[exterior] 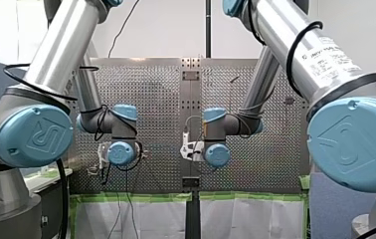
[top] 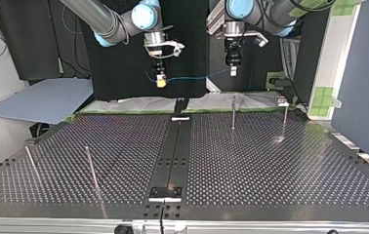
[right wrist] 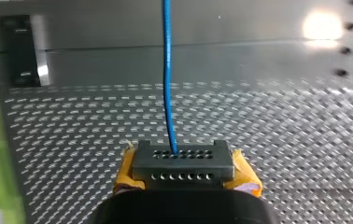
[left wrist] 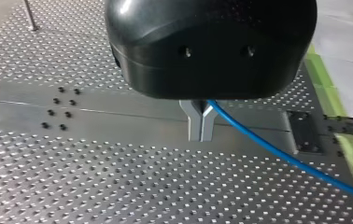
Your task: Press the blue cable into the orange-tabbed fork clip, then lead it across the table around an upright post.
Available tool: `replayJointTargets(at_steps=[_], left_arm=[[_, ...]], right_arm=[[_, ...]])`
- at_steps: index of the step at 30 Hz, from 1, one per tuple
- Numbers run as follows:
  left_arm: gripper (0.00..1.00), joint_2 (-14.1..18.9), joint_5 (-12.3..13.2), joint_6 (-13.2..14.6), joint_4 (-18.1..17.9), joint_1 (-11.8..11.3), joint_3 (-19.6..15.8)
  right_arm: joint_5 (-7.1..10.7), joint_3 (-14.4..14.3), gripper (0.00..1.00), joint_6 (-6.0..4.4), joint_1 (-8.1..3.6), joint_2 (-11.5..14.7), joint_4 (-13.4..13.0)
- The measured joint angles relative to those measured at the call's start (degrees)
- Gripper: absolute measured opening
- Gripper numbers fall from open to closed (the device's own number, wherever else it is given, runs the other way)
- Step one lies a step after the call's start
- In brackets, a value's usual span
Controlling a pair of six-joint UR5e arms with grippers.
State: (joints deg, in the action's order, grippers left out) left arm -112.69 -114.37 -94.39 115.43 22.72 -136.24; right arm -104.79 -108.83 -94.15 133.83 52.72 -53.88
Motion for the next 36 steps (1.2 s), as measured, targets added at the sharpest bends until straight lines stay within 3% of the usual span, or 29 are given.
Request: replayJointTargets(at_steps=[3,7,10,16,28,36], left_arm=[[0.02,1.25,0.85,-0.41,-0.1,-0.8,0.01],[0.02,0.43,1.37,-0.89,-1.57,-1.52,0.06],[0.02,-1.03,1.68,-0.86,-2.35,-2.0,0.24],[0.02,-3.98,2.58,-0.92,-2.79,-3.01,0.71],[0.02,-4.71,5.19,-1.62,-2.63,-5.24,2.12],[0.02,-7.99,5.71,-2.74,-2.08,-6.58,5.41]], right_arm=[[1.88,0.57,0.0,-0.97,-1.88,-0.58,-1.61],[4.36,1.9,0.0,-1.31,-4.33,-2.62,-2.53],[5.7,2.86,0.0,-1.37,-5.22,-4.34,-2.79],[7.23,4.05,0.0,-1.34,-5.49,-7.59,-3.74],[9.53,7.46,0.0,-1.35,-5.2,-14.1,-2.62],[9.94,9.41,0.0,-1.15,-5.21,-14.83,-1.32]])
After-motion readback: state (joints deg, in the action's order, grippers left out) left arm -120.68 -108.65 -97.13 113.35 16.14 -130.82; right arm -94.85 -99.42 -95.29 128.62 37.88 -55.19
